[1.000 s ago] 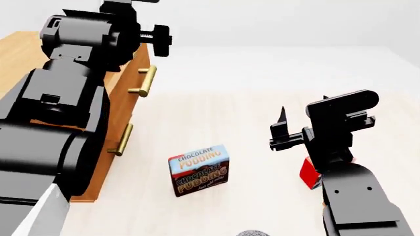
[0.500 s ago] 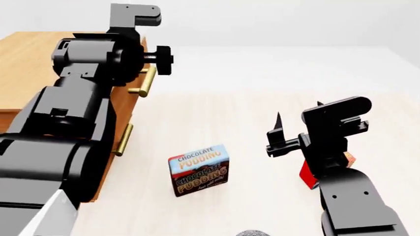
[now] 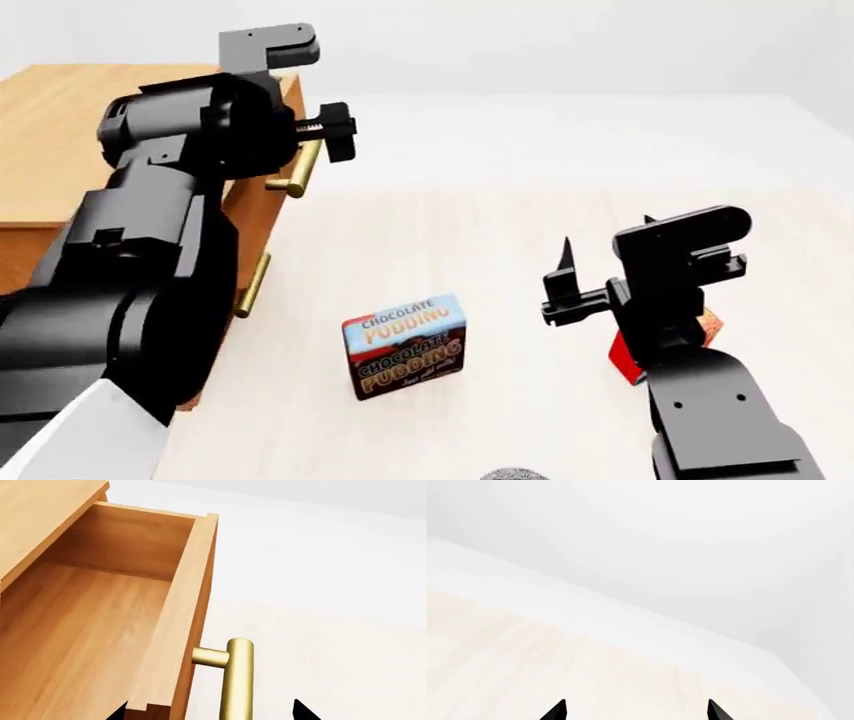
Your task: Put the bowl in the top drawer of the cabinet.
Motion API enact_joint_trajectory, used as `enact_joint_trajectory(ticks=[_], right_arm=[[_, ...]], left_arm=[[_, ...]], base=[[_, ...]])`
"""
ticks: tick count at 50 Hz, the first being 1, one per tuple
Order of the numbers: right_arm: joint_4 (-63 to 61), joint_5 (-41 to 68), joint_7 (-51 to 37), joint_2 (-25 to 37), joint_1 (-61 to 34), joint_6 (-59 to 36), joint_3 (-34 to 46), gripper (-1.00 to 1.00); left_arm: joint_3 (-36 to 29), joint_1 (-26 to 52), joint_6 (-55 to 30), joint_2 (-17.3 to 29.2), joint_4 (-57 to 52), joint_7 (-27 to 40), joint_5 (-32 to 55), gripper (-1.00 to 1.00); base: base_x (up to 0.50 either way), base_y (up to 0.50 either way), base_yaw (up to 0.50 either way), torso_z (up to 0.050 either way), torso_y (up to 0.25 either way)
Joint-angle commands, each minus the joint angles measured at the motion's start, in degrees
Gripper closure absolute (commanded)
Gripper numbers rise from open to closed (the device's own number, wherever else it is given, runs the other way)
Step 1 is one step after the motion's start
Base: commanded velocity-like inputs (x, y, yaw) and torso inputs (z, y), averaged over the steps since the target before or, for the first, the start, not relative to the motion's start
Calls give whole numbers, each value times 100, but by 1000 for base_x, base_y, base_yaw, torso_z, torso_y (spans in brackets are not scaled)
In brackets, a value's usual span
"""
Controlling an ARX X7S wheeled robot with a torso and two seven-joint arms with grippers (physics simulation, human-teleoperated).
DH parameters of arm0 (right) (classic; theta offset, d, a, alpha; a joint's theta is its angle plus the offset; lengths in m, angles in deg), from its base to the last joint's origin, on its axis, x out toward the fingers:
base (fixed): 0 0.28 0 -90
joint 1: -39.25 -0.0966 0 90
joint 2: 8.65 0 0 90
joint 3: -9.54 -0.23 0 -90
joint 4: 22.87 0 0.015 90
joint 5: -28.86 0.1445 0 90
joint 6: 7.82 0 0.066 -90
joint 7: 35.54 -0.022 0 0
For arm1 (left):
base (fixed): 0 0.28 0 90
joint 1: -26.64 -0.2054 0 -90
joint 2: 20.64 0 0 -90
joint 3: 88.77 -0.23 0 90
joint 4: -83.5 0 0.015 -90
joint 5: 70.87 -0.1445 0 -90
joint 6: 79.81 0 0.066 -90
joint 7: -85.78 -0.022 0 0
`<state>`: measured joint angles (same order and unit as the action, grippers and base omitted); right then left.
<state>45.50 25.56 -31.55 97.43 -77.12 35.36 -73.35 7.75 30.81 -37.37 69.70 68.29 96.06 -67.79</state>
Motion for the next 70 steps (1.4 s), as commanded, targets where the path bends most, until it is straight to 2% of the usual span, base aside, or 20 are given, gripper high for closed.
enact_joint_trajectory(ticks=[1, 5, 11, 17, 29, 39, 45, 49, 54, 57, 62, 70], right_arm=[[-37, 40, -40, -1, 59, 24, -51, -100], [-126, 54, -38, 37, 113, 11, -89, -100], [-200, 110, -27, 48, 209, 55, -142, -100], [-204, 151, -20, 63, 325, 125, -179, -100], [-573, 176, -72, 108, 610, -56, -283, -100], [-998, 144, -150, 165, 911, -286, -371, -100], [-1093, 168, -168, 178, 1081, -302, -441, -100], [-1175, 184, -164, 200, 1191, -322, -474, -100], [-1261, 171, -194, 228, 1325, -376, -512, -100], [-1288, 145, -222, 239, 1353, -439, -496, -100], [-1526, 190, -187, 305, 1531, -582, -659, -100], [-1787, 243, -139, 398, 1833, -657, -855, -100]], left_arm=[[553, 118, -165, -29, 19, -57, 137, -100], [568, 132, -203, -30, 19, -19, 268, -100], [-108, 166, -208, -33, 19, 138, 1128, -100], [-359, 106, -172, -33, 19, 335, 1627, -100], [-2188, -65, -35, -34, 19, 492, 3755, -100], [-4023, -52, 201, -34, 19, 434, 5841, -100], [-5392, -51, 440, -34, 19, 472, 7505, -100], [-6624, -40, 682, -34, 19, 460, 8844, -100], [-8635, 52, 1093, -34, -28, 218, 10884, -100], [-9490, 107, 1300, -35, -132, 140, 11734, -100], [-10122, 168, 1572, -34, -275, 204, 12460, -100], [-10210, 208, 1656, -34, -478, 155, 12831, -100]], base=[[0, 0, 0, 0, 0], [0, 0, 0, 0, 0], [0, 0, 0, 0, 0], [0, 0, 0, 0, 0], [0, 0, 0, 0, 0], [0, 0, 0, 0, 0], [0, 0, 0, 0, 0], [0, 0, 0, 0, 0], [0, 0, 0, 0, 0], [0, 0, 0, 0, 0], [0, 0, 0, 0, 0], [0, 0, 0, 0, 0]])
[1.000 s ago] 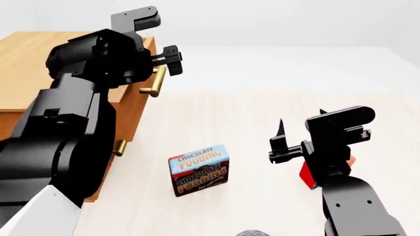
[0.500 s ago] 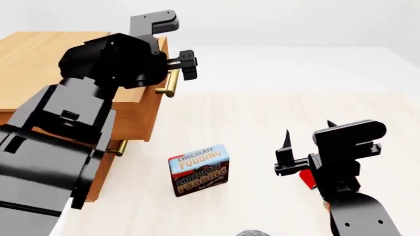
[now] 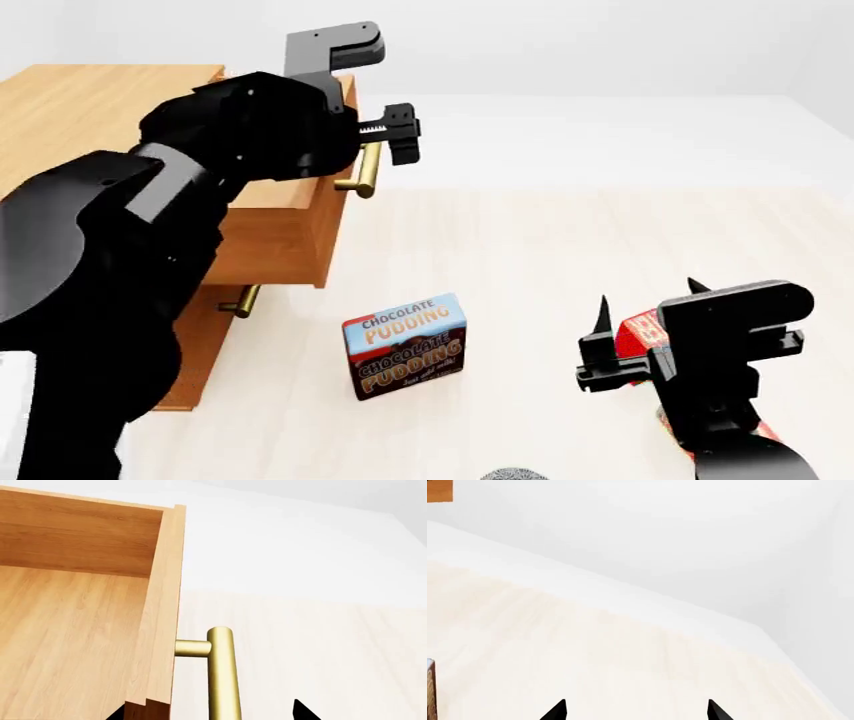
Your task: Put the bowl in the top drawer of the cabinet.
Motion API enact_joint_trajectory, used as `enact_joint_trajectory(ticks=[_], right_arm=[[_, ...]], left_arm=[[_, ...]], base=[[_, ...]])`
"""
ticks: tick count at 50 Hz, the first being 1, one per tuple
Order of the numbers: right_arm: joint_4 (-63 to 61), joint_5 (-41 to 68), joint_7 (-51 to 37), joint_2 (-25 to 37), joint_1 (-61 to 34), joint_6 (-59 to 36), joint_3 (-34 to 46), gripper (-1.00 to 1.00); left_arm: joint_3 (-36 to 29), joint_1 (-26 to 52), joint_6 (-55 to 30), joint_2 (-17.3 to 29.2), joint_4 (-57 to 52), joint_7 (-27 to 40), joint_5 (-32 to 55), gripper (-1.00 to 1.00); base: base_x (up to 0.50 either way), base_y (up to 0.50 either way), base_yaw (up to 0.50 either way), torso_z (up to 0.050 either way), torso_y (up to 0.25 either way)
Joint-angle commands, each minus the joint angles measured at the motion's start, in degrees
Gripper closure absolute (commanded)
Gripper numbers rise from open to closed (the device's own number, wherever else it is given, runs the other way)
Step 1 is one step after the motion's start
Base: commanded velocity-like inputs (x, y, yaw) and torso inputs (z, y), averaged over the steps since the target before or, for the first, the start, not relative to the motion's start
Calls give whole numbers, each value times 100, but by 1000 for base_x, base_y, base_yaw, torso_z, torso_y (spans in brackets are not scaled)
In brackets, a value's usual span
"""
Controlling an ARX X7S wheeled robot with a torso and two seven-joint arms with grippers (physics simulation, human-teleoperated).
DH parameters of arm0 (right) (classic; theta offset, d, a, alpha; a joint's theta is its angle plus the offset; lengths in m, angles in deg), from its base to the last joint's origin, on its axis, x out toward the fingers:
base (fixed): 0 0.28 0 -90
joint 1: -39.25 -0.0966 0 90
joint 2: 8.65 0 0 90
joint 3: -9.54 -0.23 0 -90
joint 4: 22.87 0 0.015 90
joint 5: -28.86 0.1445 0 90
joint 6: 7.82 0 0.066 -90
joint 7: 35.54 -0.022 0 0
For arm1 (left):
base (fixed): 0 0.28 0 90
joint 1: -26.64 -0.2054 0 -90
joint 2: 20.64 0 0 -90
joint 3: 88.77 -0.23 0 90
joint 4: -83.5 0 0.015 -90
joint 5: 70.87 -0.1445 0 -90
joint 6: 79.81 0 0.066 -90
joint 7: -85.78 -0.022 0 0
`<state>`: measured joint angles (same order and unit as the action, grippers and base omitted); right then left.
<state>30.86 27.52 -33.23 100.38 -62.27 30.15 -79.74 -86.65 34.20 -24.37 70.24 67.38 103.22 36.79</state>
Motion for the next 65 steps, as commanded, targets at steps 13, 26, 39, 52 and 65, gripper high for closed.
enact_joint_trajectory(ticks=[13, 26, 39, 52, 65], right_arm=[[-481, 33, -14, 165, 595, -239, -367, -100], [-459, 72, -43, 117, 662, -81, -382, -100], [52, 247, -49, -117, 730, 721, -318, -100], [137, 426, 6, -157, 949, 1092, -492, -100], [149, 479, 11, -149, 847, 1054, -449, -100]], left_arm=[[-656, -323, 391, -88, -794, -634, 2687, -100], [-598, 54, 511, -88, -1102, -410, 2739, -100], [-565, 767, 494, -87, -1199, 103, 2508, -100], [-421, 1528, 590, 206, -1862, 661, 2442, -100], [-83, 1985, 1042, 1048, -3543, 1337, 2375, -100]], base=[[0, 0, 0, 0, 0], [-3, 0, 0, 0, 0], [-1, 0, 0, 0, 1], [0, 0, -3, 0, 3], [0, 0, 0, 0, 0]])
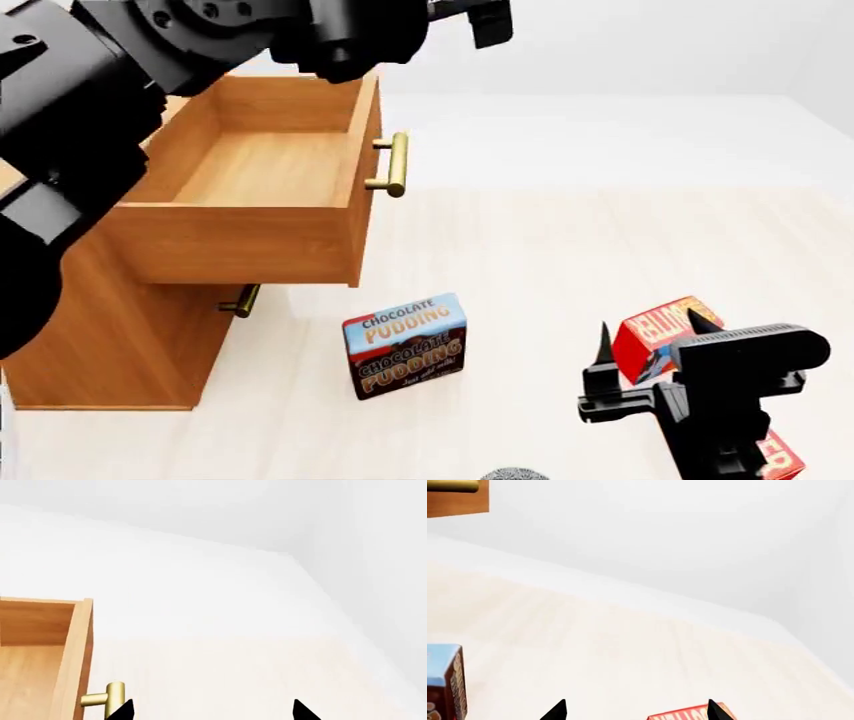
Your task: Put the bowl in the top drawer of the cabinet.
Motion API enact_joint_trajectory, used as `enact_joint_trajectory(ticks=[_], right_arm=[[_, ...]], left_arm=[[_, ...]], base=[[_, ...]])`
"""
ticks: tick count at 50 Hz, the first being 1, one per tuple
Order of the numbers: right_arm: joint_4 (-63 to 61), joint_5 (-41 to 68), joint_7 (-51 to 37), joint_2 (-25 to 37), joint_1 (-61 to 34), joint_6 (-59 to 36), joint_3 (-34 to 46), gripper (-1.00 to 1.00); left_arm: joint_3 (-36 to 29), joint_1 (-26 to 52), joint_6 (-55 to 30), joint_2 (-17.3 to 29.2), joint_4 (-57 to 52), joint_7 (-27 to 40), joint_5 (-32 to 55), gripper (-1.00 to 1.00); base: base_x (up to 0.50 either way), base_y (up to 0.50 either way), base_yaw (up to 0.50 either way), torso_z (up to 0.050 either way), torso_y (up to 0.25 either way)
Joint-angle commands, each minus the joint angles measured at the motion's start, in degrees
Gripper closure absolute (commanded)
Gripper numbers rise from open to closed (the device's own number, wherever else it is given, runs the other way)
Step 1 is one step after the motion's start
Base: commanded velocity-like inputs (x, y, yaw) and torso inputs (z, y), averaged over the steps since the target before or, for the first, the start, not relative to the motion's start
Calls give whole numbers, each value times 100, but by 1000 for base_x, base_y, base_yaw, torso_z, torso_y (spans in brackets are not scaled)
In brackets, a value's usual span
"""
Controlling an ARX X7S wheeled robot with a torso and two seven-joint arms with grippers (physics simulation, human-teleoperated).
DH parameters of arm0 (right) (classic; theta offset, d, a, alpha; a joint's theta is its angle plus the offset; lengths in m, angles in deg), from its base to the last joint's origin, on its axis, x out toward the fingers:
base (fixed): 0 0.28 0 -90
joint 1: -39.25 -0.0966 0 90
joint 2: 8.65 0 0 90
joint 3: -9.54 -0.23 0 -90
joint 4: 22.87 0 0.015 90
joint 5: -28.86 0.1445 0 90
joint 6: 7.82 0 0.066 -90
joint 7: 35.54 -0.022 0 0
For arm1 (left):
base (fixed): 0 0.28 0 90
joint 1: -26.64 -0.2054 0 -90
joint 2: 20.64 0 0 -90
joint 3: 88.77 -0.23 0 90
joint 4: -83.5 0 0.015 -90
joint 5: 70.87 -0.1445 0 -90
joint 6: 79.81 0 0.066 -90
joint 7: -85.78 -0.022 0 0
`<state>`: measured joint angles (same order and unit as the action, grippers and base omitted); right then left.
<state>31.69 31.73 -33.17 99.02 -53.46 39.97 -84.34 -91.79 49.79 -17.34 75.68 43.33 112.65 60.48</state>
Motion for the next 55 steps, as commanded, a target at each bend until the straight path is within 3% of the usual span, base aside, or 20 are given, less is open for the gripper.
enact_joint_trajectory(ticks=[1, 12, 18, 26, 41, 55], right_arm=[[79, 55, 2, -15, -49, 69, 28, -100], [189, 55, -44, -27, -252, 6, 94, -100], [498, 55, -113, -99, -498, 140, 111, -100], [1168, 85, -131, -192, -865, 403, 184, -100], [2229, -9, -110, -236, -1364, 983, 493, -100], [2830, 69, -109, -225, -1455, 1386, 421, -100]], left_arm=[[444, 421, 377, 568, -1257, 428, -14, -100], [558, -177, 1166, 1713, -3737, 792, -570, -100], [623, -848, 1722, 2442, -5551, 928, -1003, -100], [481, -1941, 2263, 3137, -7049, 677, -1589, -100], [226, -3383, 2797, 3680, -7488, -289, -1738, -100], [-401, -4640, 2951, 3382, -6920, -761, -2000, -100]], base=[[0, 0, 0, 0, 0], [0, 0, 0, 0, 0], [0, 0, 0, 0, 0], [0, 0, 0, 0, 0], [0, 0, 0, 0, 0], [0, 0, 0, 0, 0]])
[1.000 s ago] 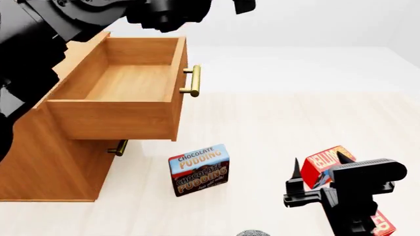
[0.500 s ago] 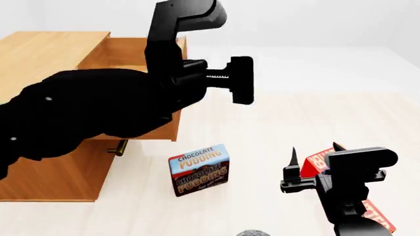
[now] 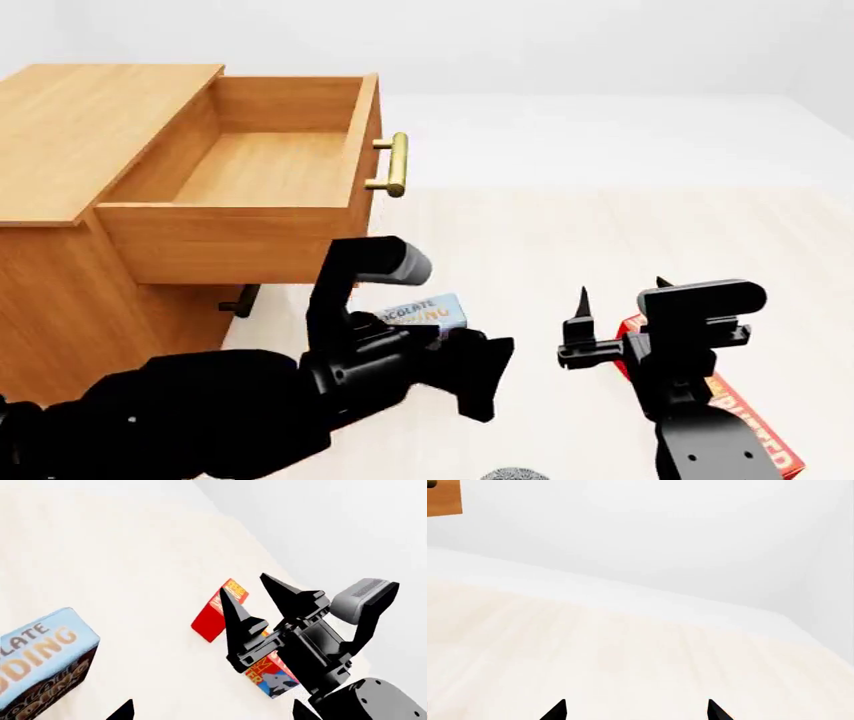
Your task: Put the bowl in the top drawer of the cabinet.
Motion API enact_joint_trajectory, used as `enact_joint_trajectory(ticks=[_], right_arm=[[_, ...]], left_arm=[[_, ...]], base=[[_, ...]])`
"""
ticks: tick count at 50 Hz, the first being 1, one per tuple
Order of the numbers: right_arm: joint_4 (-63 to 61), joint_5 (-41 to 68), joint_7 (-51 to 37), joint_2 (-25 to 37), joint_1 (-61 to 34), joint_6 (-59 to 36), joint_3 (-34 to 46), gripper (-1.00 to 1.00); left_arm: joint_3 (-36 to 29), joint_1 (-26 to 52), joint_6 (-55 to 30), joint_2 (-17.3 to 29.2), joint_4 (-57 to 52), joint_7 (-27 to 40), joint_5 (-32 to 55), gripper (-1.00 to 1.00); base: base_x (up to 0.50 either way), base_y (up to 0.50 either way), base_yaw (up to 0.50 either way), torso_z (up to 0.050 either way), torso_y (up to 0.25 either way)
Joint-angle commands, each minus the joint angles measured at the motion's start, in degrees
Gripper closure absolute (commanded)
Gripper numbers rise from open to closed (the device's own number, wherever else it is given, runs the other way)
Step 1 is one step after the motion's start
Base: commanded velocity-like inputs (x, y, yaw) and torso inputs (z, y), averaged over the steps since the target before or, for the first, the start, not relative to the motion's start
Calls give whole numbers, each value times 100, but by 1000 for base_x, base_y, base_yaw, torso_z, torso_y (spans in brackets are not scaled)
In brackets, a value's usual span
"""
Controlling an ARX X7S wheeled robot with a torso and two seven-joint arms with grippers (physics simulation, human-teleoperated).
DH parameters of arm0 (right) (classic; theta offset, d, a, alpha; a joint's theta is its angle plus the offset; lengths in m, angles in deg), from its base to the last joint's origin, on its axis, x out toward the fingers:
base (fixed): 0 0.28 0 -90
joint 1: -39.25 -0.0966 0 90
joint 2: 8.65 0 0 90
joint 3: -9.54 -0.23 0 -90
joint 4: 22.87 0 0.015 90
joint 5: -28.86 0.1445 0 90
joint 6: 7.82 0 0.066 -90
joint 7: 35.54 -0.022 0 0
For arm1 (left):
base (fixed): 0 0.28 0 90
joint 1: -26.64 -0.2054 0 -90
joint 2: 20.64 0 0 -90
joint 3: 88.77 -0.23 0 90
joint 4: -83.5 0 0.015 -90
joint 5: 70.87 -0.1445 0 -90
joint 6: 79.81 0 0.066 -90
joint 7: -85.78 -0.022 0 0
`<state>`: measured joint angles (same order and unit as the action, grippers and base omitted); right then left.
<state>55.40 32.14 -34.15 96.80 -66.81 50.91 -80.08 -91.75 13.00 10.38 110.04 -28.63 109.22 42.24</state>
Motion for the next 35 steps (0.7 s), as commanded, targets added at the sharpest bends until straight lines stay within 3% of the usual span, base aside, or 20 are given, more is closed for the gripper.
enact_joint_trajectory(ticks=[1, 18, 35], right_arm=[[455, 32, -15, -2, -119, 295, -7, -100], [-12, 50, -81, 111, 77, 174, -64, -100], [185, 109, -58, 64, 4, 358, 42, -100]], left_arm=[[-439, -1026, 196, -64, 335, -432, -209, -100], [-901, -1676, 297, -347, 570, 3, -709, -100], [-995, -1792, 117, -767, 989, -23, -572, -100]], base=[[0, 0, 0, 0, 0], [0, 0, 0, 0, 0], [0, 0, 0, 0, 0]])
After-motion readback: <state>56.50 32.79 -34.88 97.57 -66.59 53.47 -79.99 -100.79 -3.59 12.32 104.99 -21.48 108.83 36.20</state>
